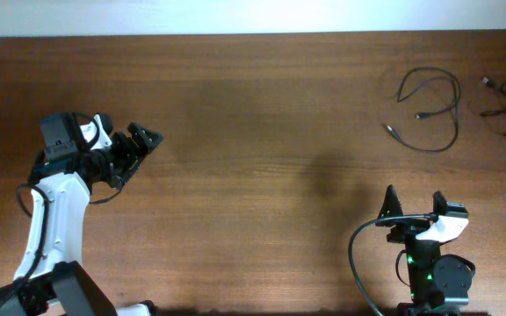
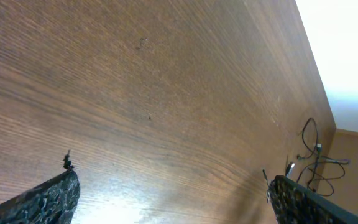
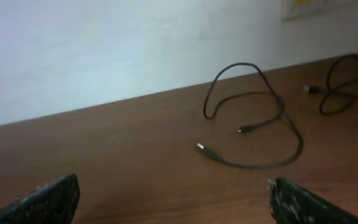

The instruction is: Untangle cables

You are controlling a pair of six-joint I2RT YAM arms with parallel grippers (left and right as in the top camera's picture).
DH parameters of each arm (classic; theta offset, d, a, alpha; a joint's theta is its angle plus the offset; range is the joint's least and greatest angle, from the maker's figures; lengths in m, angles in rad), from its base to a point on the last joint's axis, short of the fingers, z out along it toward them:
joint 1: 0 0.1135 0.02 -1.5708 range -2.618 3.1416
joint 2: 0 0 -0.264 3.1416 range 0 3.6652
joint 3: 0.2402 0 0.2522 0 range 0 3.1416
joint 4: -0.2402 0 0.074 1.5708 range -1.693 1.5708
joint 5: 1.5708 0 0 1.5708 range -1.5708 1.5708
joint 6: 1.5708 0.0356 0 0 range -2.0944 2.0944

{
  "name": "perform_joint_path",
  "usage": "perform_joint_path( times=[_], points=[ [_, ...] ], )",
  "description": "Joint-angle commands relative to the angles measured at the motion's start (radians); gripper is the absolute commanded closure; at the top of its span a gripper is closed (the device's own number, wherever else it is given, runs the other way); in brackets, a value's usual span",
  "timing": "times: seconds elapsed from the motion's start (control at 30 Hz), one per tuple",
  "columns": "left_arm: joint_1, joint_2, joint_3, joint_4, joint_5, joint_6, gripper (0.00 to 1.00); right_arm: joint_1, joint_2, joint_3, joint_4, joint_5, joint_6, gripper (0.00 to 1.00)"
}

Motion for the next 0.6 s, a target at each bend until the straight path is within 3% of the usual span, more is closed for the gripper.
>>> perform_joint_path(
  times=[0.0,0.4,0.5,0.57],
  points=[
    [0.006,-0.002,0.011,0.001,-0.004,0.016,0.01,0.006,-0.011,-0.006,-0.005,0.023,-0.011,0.02],
    [0.003,0.003,0.009,-0.013,-0.004,0.016,0.01,0.007,-0.01,-0.006,-0.005,0.023,-0.011,0.02],
    [-0.012,-0.051,-0.036,-0.012,-0.206,0.016,0.01,0.007,-0.01,-0.006,-0.005,0.023,-0.011,0.02],
    [-0.072,-0.244,-0.173,0.05,-0.397,0.017,0.01,0.007,-0.01,-0.006,-0.005,0.023,-0.011,0.02]
  ],
)
